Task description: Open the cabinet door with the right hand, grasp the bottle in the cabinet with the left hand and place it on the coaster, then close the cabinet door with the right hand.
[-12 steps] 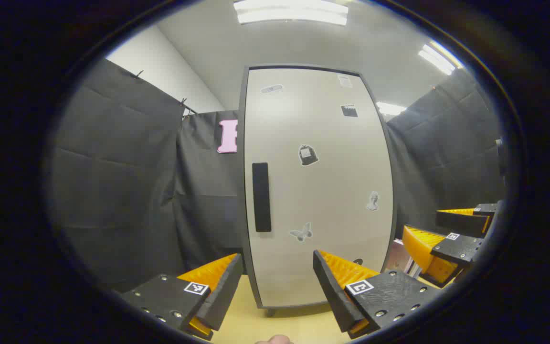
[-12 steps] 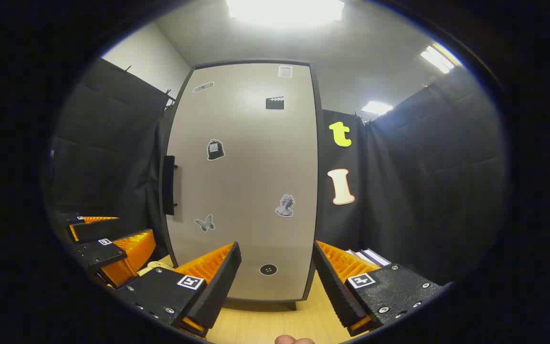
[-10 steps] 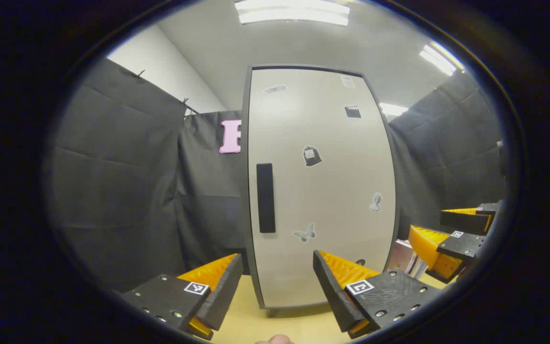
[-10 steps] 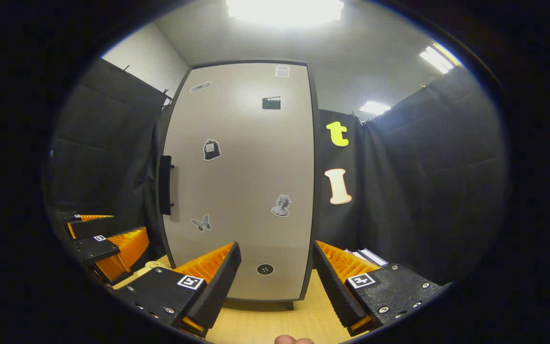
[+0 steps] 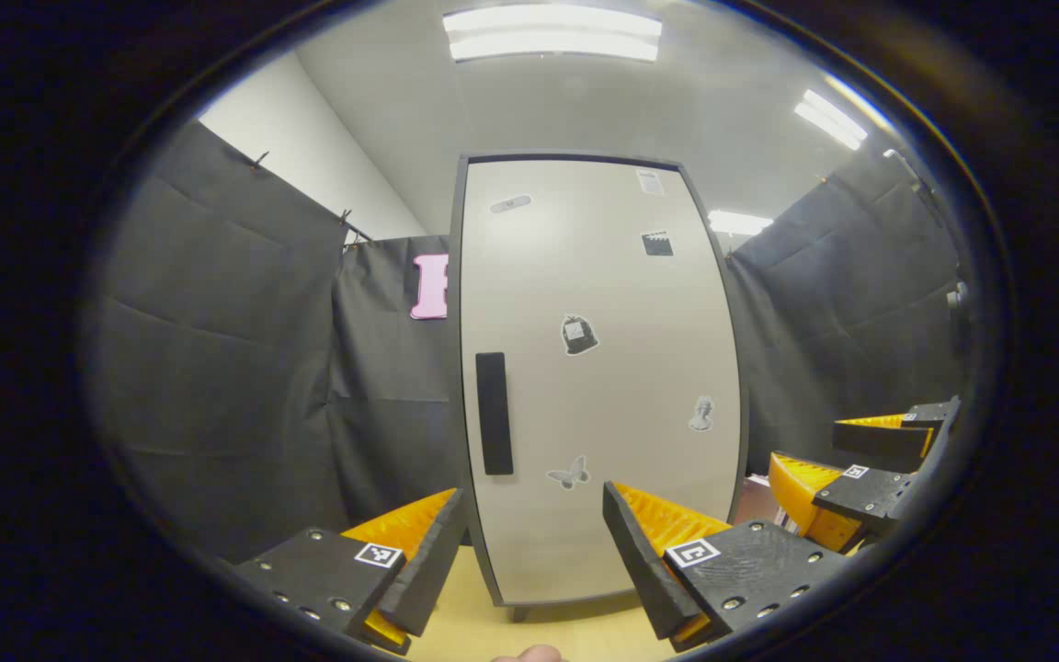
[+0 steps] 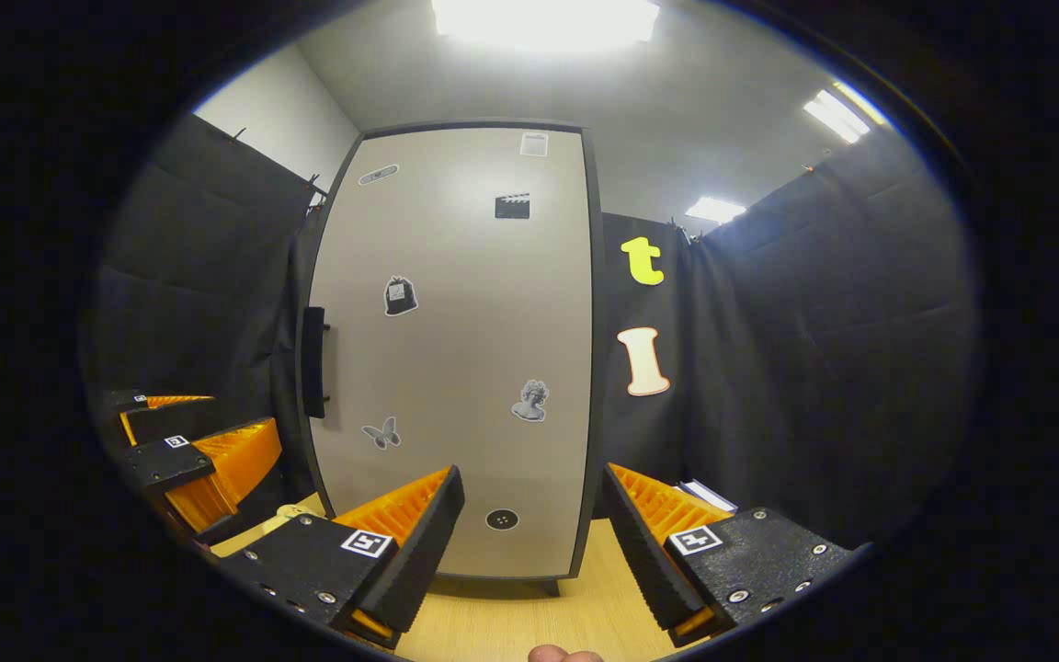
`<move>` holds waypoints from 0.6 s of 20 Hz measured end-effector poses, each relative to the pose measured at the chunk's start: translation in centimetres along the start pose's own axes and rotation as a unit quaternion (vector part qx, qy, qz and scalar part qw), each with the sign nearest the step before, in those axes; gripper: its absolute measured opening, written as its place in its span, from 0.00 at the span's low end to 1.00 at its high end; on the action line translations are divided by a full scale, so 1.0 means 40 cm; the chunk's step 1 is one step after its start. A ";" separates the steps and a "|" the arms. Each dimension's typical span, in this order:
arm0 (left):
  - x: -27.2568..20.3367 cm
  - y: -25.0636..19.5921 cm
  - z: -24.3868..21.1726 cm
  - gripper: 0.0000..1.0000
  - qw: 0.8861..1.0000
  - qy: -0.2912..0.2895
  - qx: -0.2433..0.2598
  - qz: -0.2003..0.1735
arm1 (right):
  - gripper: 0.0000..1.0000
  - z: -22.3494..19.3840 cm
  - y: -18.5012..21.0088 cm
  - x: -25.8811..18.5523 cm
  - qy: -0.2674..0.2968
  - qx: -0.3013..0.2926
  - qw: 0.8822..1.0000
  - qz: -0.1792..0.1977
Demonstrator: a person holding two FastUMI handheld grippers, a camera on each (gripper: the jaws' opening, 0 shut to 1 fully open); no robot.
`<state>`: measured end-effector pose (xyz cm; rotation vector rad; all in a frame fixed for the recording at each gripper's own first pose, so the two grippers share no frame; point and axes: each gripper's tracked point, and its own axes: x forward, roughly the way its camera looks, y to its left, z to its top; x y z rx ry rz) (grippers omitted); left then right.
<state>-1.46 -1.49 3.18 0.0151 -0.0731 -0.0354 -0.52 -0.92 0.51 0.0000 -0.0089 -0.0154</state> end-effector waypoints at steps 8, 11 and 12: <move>0.015 0.009 -0.037 0.88 1.000 0.022 -0.017 0.003 | 0.93 -0.013 0.003 0.009 0.009 0.003 1.000 0.004; 0.021 0.001 -0.036 0.88 1.000 0.021 -0.015 -0.002 | 0.93 -0.013 0.000 0.013 0.010 0.004 1.000 0.002; 0.024 0.000 -0.035 0.88 1.000 0.021 -0.016 -0.004 | 0.93 -0.013 0.000 0.017 0.009 0.003 1.000 0.003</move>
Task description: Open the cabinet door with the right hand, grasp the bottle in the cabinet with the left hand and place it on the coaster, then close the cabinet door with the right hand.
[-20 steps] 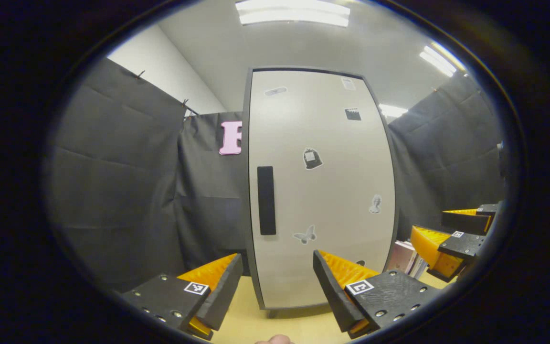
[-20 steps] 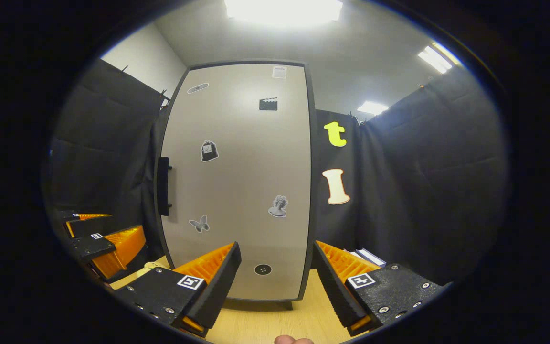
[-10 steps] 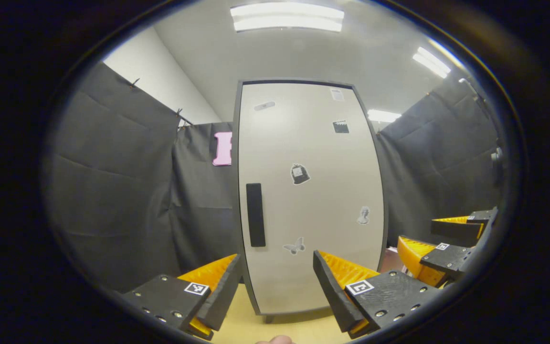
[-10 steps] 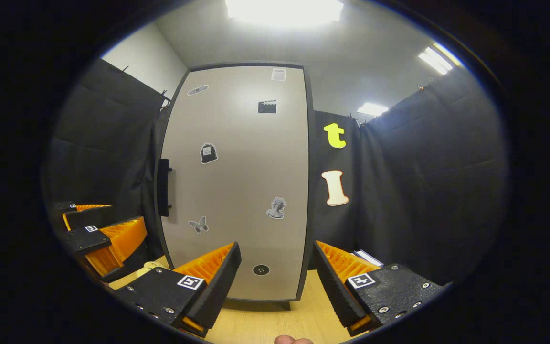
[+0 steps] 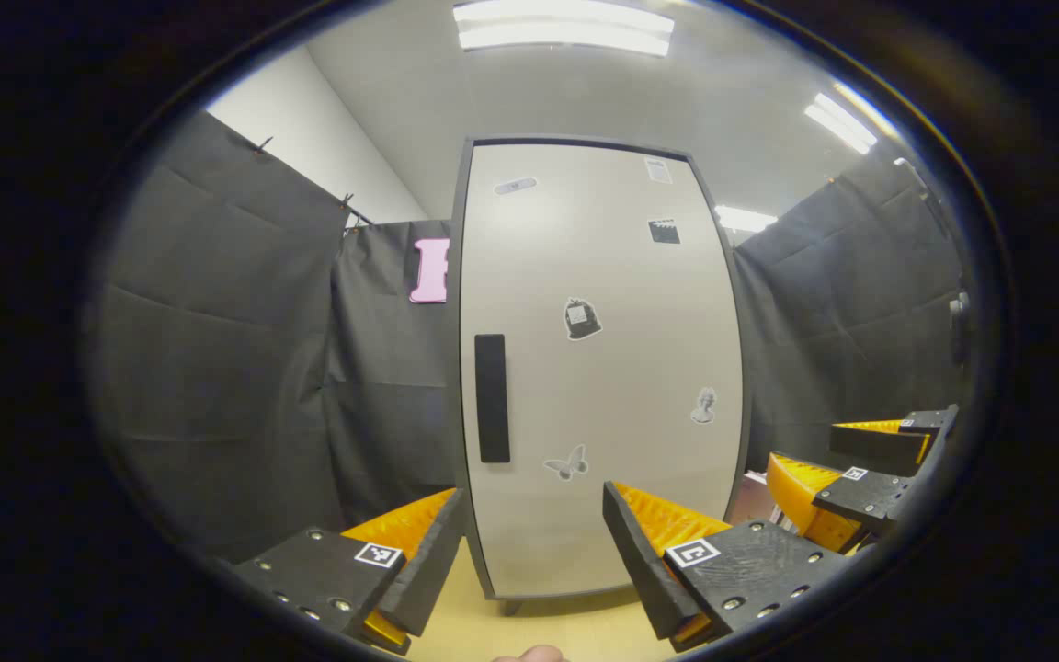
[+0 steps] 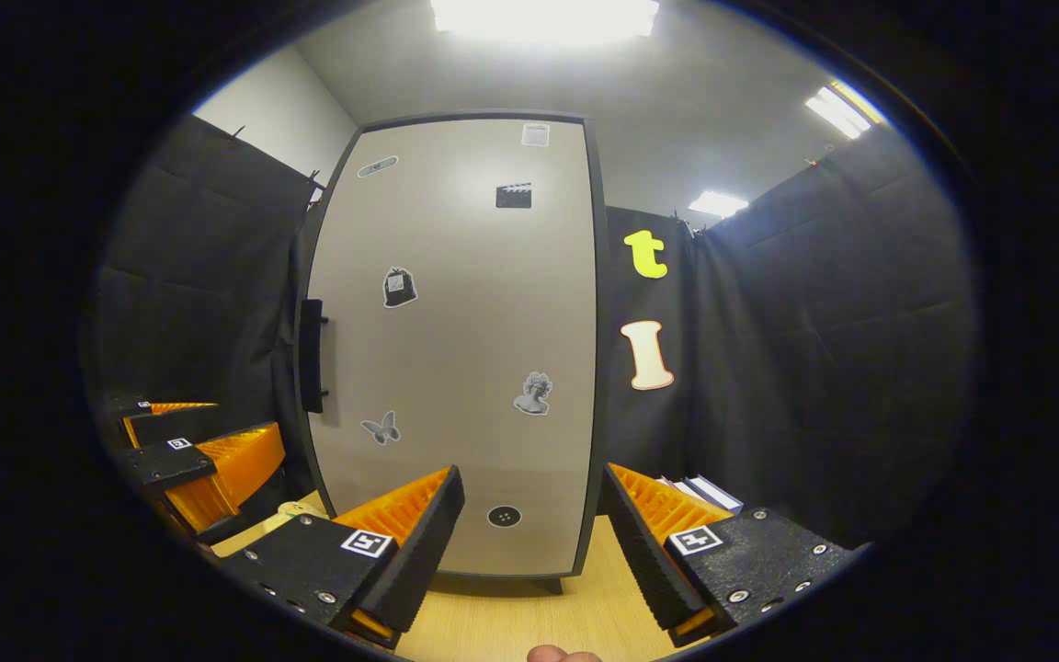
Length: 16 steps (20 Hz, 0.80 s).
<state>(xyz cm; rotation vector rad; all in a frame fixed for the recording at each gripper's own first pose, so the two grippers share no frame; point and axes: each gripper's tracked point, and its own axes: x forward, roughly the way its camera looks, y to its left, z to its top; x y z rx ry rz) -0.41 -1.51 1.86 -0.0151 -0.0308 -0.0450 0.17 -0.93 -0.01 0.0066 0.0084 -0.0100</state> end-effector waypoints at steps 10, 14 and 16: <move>0.031 -0.013 -0.012 0.92 1.000 0.003 -0.008 -0.013 | 0.93 -0.001 0.005 0.032 0.004 -0.004 1.000 0.004; 0.024 -0.005 -0.011 0.88 1.000 0.001 -0.004 -0.017 | 0.93 0.007 0.016 0.062 0.000 -0.010 1.000 0.012; 0.017 0.000 -0.014 0.92 1.000 0.000 -0.004 -0.018 | 0.93 0.007 0.027 0.085 0.000 -0.015 1.000 0.019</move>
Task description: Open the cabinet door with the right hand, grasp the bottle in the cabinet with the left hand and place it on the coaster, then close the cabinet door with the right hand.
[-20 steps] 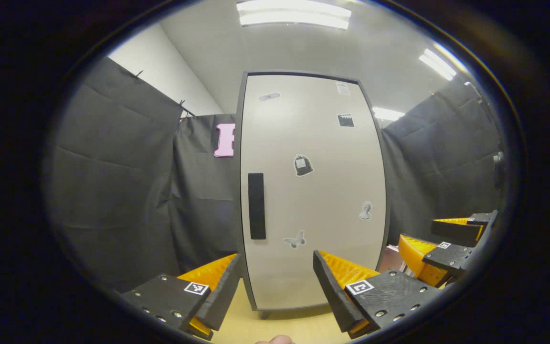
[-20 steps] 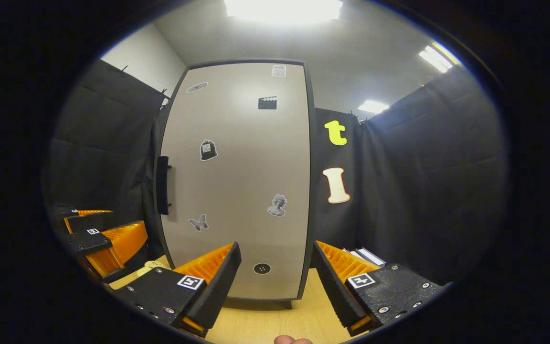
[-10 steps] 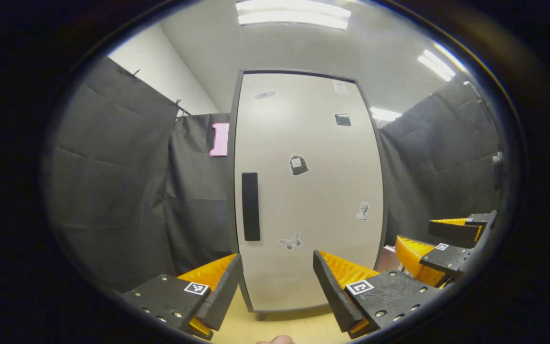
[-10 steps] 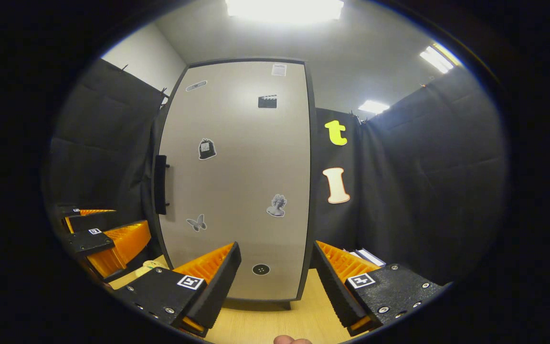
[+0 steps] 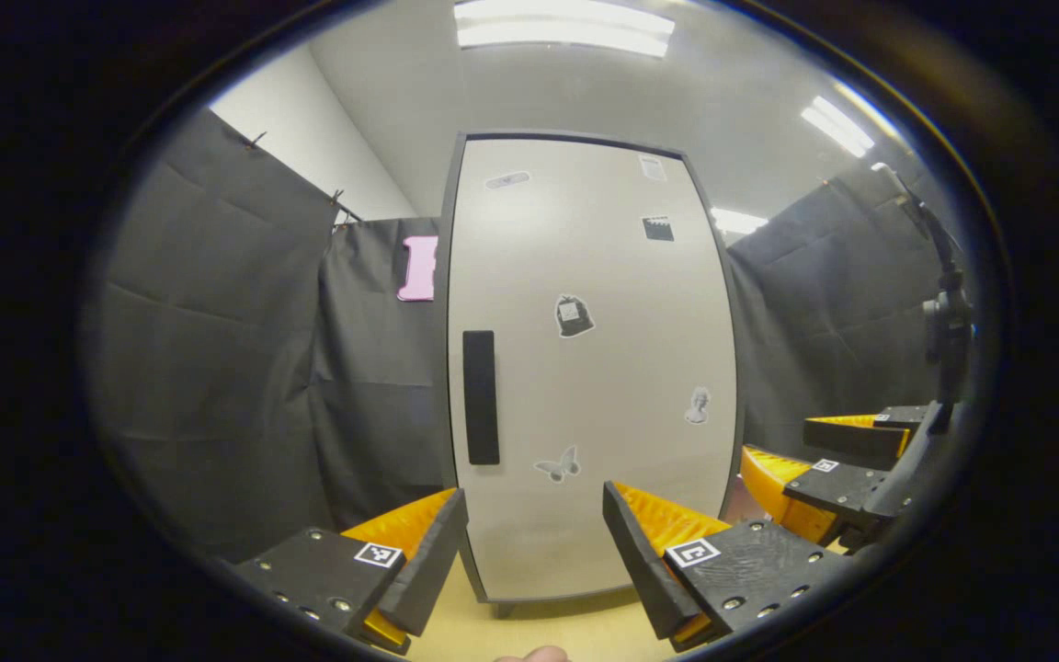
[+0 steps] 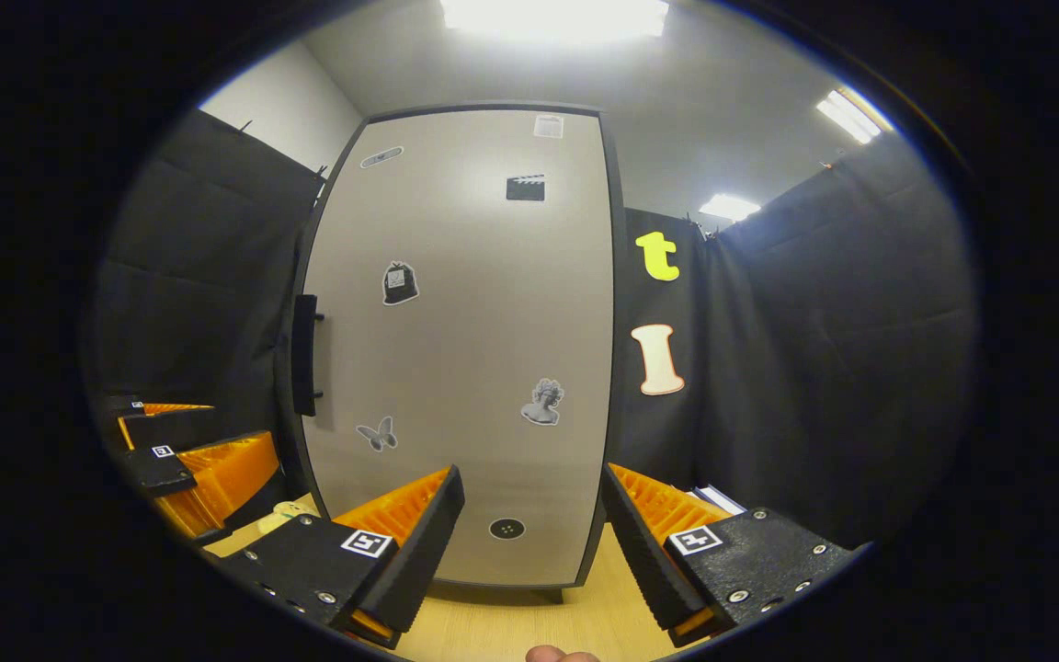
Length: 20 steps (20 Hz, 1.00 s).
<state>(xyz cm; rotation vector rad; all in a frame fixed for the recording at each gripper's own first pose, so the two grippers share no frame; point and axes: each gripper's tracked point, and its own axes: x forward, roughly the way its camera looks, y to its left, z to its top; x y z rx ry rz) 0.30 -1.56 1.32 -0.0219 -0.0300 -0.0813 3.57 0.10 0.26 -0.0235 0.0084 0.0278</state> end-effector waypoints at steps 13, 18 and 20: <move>-0.139 0.134 -0.039 0.88 0.999 0.008 0.034 0.030 | 0.94 0.106 0.244 0.136 -0.035 -0.009 0.995 0.092; -0.191 0.190 -0.071 0.88 0.998 0.026 0.038 0.047 | 0.94 0.153 0.392 0.176 -0.052 -0.020 0.989 0.136; -0.205 0.204 -0.074 0.88 0.998 0.027 0.039 0.051 | 0.94 0.158 0.451 0.186 -0.051 -0.025 0.987 0.149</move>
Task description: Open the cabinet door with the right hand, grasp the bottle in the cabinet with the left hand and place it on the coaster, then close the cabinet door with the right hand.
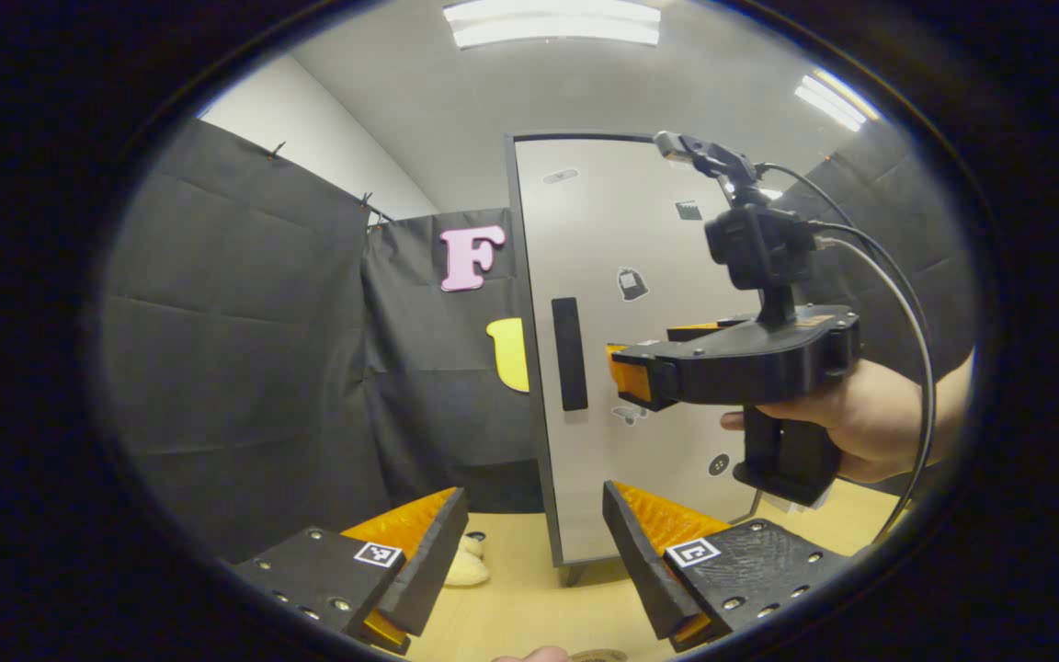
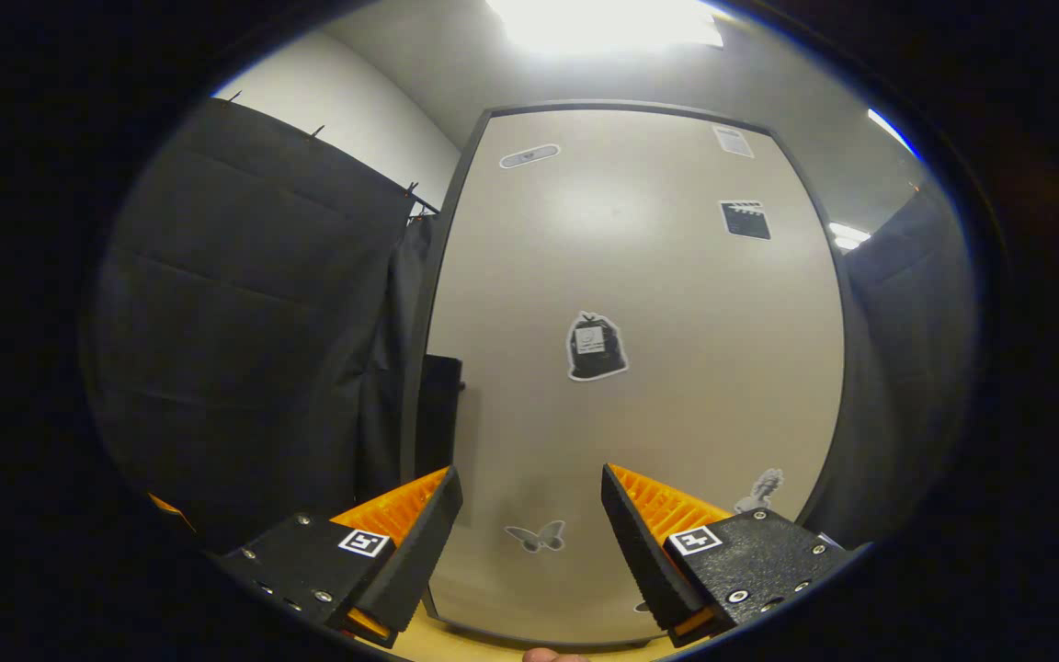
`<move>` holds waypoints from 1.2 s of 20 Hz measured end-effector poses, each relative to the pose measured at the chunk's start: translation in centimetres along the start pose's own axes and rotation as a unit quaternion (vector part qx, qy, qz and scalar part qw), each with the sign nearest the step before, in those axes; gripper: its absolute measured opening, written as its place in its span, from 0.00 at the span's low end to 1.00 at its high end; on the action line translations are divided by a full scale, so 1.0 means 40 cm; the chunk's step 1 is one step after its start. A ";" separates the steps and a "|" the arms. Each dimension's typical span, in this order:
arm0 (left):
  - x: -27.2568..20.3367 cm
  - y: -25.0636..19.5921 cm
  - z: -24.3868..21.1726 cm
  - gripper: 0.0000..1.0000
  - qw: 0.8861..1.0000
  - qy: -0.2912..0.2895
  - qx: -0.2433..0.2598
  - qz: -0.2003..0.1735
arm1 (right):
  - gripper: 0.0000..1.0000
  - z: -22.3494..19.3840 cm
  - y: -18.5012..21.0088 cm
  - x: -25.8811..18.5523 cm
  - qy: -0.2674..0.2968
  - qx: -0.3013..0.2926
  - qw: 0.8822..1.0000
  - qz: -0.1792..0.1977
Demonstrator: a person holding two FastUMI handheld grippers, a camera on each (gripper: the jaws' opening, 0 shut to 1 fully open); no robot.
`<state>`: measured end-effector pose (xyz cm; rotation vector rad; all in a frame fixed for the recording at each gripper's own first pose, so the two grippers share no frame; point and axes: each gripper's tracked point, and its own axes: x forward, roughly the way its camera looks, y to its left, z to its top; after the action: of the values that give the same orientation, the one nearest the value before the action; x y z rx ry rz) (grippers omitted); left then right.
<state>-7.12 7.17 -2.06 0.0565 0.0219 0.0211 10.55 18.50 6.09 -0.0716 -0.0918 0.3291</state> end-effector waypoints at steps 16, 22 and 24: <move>-0.008 0.098 -0.085 0.92 0.999 0.032 -0.008 0.031 | 0.23 -0.072 0.145 0.134 0.071 0.015 0.989 0.126; -0.006 0.091 -0.110 0.88 0.999 0.040 -0.014 0.015 | 0.21 -0.063 0.149 0.082 0.078 0.020 0.986 0.149; -0.012 0.089 -0.088 0.90 0.999 0.031 -0.004 0.014 | 0.21 -0.067 0.147 0.073 0.081 0.018 0.984 0.157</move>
<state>-7.74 10.93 -5.35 0.0490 0.0839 0.0507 11.70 24.85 3.14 -0.0765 0.0877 0.6392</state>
